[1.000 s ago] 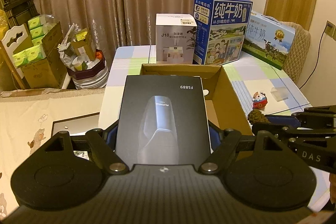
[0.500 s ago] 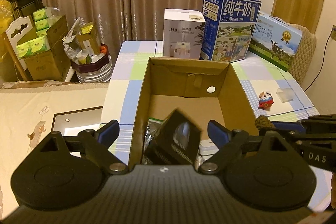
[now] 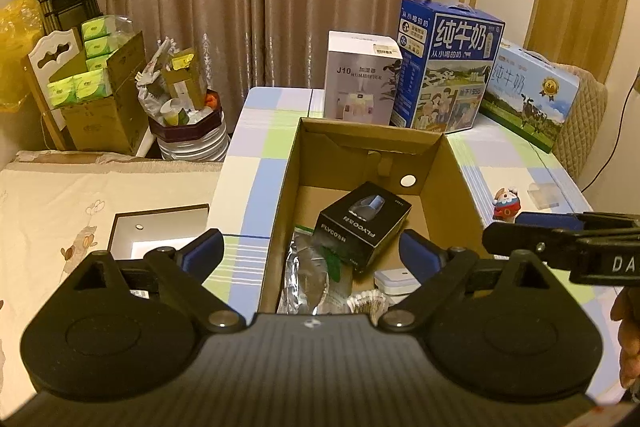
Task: Organize objects
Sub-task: 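Open left gripper dropping the FLYCO box into the box while right gripper releases the hair tie, then move both grippers back over the table toward the red toy and clear cup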
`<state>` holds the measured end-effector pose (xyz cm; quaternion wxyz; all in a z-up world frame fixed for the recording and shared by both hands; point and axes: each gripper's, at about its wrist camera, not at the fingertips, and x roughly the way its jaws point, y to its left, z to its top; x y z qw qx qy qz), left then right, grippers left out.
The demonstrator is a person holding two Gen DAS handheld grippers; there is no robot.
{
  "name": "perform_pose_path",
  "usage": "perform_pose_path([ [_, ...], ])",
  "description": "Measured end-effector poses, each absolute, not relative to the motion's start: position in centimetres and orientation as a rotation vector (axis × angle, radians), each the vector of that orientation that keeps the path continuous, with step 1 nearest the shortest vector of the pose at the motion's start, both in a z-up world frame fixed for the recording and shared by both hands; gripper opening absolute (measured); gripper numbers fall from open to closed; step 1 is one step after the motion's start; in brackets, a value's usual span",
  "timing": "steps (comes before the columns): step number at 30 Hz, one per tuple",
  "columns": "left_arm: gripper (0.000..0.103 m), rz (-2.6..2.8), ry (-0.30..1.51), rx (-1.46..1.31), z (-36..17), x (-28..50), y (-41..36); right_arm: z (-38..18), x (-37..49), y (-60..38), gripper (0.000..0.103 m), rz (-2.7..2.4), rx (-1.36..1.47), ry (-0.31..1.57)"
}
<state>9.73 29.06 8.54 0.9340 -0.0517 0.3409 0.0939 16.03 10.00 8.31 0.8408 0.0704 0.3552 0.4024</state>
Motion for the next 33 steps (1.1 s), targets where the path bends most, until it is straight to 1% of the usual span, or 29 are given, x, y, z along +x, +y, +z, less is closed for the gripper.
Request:
perform_pose_path([
  [8, 0.094, 0.193, 0.692, -0.129, 8.6, 8.0, 28.2, 8.6, 14.8, 7.5, 0.066, 0.789, 0.14, 0.77],
  [14, 0.096, 0.183, 0.678, -0.144, 9.4, 6.4, 26.6, 9.8, 13.3, 5.3, 0.066, 0.77, 0.145, 0.75],
  [23, 0.102, 0.16, 0.661, -0.138, 10.6, 4.6, 23.4, 11.2, 11.7, 2.5, 0.066, 0.738, 0.142, 0.729],
  [33, 0.102, 0.148, 0.657, -0.138, 11.0, 4.1, 20.4, 11.9, 10.9, -1.8, 0.066, 0.692, 0.158, 0.713],
])
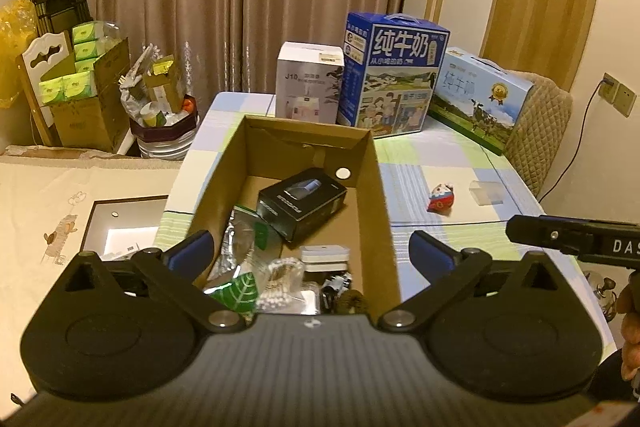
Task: Organize objects
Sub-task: 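Move both grippers back over the table toward the red toy and clear cup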
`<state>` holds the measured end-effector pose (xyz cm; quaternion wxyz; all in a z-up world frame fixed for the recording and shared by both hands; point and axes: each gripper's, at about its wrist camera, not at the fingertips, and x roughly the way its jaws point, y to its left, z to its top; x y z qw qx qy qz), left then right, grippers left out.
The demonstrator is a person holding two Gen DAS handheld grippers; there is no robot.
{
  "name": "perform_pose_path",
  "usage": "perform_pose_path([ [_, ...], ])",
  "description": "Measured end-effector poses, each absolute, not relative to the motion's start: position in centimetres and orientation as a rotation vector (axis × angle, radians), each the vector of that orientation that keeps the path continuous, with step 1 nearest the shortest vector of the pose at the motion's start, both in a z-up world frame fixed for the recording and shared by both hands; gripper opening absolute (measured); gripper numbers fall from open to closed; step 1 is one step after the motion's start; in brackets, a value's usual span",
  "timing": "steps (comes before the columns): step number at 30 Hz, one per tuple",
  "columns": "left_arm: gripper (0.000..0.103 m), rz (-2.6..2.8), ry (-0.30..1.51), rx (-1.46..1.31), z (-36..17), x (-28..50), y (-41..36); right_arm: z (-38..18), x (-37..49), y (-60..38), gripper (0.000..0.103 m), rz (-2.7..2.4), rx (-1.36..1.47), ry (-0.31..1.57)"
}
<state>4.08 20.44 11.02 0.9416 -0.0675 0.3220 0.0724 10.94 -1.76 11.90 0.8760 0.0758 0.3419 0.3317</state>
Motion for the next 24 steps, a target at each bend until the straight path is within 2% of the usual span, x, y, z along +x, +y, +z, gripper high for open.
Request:
perform_pose_path([
  [24, 0.102, -0.027, 0.597, -0.063, 10.2, 8.6, 7.8, 10.7, 10.9, -16.4, 0.066, 0.395, 0.216, 0.703],
])
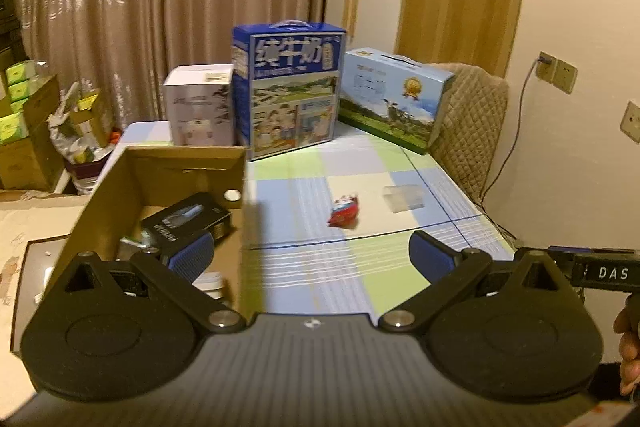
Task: Organize objects
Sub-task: 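Move both grippers back over the table toward the red toy and clear cup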
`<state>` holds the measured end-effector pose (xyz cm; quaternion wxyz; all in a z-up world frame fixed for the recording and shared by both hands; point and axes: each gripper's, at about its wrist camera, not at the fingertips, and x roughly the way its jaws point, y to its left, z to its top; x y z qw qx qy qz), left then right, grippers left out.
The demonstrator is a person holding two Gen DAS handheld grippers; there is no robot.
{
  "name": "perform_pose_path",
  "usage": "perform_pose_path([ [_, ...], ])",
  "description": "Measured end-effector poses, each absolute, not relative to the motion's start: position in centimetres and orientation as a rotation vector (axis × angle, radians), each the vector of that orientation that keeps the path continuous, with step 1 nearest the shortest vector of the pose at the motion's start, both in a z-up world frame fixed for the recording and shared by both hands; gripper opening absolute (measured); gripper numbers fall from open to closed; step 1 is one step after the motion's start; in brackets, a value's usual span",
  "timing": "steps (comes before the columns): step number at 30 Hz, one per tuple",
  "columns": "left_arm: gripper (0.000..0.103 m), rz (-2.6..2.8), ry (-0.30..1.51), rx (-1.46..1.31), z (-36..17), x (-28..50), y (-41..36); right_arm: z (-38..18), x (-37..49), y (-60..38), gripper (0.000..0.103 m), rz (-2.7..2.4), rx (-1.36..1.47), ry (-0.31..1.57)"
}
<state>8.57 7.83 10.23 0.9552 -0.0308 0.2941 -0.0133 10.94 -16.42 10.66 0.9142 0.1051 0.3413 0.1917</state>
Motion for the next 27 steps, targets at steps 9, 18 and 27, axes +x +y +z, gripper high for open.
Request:
perform_pose_path([
  [9, 0.102, -0.062, 0.646, -0.008, 7.0, 14.3, 4.1, 7.8, 15.6, -19.2, 0.066, 0.332, 0.25, 0.72],
  [18, 0.102, -0.111, 0.713, 0.024, 1.9, 21.9, 2.2, 4.0, 22.2, -19.7, 0.066, 0.351, 0.167, 0.726],
  [27, 0.101, -0.133, 0.755, 0.011, -2.3, 29.8, 2.0, 0.3, 28.5, -18.6, 0.066, 0.372, 0.102, 0.744],
])
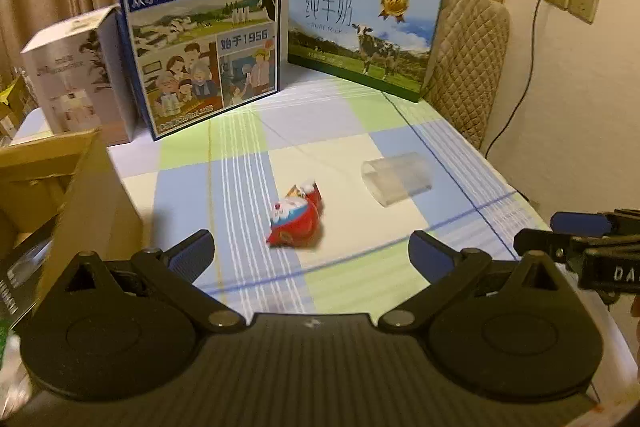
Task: Organize objects
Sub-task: 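Move both grippers back over the table toward the red toy and clear cup, then grasp the red Doraemon toy with left gripper while right gripper grasps the clear plastic cup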
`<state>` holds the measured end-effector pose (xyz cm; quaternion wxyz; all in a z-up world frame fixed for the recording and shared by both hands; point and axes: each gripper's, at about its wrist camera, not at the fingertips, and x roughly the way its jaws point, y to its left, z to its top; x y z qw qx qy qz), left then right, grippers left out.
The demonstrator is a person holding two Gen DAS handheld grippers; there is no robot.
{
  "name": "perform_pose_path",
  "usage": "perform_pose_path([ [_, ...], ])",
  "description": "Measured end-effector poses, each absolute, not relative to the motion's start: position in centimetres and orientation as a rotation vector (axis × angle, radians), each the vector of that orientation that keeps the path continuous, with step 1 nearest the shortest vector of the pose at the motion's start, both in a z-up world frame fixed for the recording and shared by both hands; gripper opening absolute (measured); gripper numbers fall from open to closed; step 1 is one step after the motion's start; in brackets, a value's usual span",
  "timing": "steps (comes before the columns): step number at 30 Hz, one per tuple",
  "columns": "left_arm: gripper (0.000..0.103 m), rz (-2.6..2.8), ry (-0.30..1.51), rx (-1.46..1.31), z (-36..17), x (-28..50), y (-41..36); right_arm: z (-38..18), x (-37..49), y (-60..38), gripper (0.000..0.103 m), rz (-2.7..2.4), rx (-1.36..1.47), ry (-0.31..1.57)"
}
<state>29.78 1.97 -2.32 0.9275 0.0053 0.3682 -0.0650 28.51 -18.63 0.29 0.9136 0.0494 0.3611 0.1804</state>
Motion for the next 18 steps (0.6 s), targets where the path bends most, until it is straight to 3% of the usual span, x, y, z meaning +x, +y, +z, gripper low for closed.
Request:
perform_pose_path([
  [9, 0.093, -0.171, 0.825, 0.114, -6.2, 35.6, 1.3, -2.3, 33.5, -18.0, 0.066, 0.344, 0.082, 0.741],
  [18, 0.078, -0.197, 0.89, 0.111, -9.2, 39.0, 1.6, -3.9, 37.0, -16.4, 0.066, 0.334, 0.079, 0.734],
])
